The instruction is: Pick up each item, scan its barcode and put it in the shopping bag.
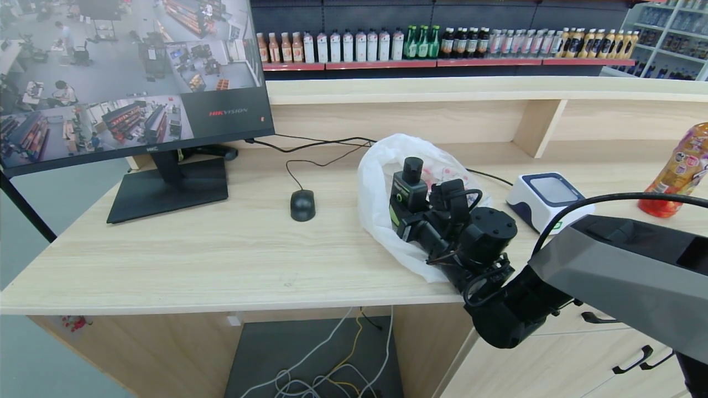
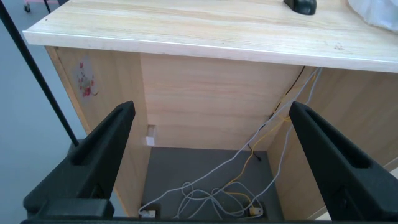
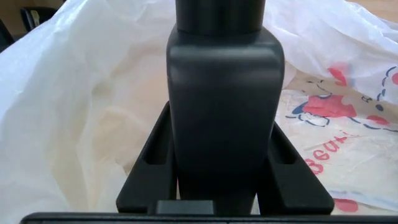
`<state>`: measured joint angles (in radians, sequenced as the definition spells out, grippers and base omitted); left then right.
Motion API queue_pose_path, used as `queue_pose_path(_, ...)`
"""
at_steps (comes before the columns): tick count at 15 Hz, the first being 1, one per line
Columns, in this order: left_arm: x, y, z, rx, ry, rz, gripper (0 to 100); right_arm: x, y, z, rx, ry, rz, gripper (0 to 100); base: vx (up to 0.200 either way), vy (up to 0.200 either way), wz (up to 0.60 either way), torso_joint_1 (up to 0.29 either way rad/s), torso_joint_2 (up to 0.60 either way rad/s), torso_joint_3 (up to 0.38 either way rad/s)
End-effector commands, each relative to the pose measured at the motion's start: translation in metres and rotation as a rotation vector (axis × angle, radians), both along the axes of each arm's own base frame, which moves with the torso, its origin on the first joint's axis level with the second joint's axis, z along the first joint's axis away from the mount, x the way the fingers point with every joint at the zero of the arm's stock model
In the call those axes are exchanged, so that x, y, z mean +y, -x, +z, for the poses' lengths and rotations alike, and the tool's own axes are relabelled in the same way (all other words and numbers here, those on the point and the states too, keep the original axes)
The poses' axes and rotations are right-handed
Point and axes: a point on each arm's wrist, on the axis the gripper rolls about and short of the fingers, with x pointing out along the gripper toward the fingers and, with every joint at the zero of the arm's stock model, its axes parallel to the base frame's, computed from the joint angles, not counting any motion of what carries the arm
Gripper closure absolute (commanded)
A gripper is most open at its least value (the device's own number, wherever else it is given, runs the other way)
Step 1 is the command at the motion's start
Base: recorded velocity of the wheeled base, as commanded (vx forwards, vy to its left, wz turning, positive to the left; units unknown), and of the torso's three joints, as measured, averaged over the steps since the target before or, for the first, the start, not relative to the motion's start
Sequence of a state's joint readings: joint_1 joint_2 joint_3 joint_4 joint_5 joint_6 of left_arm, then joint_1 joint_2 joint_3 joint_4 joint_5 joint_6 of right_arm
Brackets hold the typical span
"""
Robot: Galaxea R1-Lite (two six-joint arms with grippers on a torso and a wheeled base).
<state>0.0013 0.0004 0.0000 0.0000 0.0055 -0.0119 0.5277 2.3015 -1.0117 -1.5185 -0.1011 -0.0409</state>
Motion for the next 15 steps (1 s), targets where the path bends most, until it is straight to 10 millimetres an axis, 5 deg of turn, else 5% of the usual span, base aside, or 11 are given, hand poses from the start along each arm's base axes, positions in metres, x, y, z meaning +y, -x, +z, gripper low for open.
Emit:
queue_pose_path(1,0.0,0.0,0.0,0.0,0.0,0.001,0,0.001,0.002,-0.002,0.0,0.001,0.004,0,0.0,0.0,0.0,0.0,0.0,0.0)
queue_pose_path(7,0.0,0.0,0.0,0.0,0.0,0.001,0,0.003,0.016,0.025,-0.058,-0.046,-0.01,0,0.0,0.0,0.0,0.0,0.0,0.0)
queue_pose_path(15,0.0,0.0,0.0,0.0,0.0,0.001,0,-0.042,0.09,0.092,-0.129,-0.062,-0.017,0,0.0,0.0,0.0,0.0,0.0,0.0)
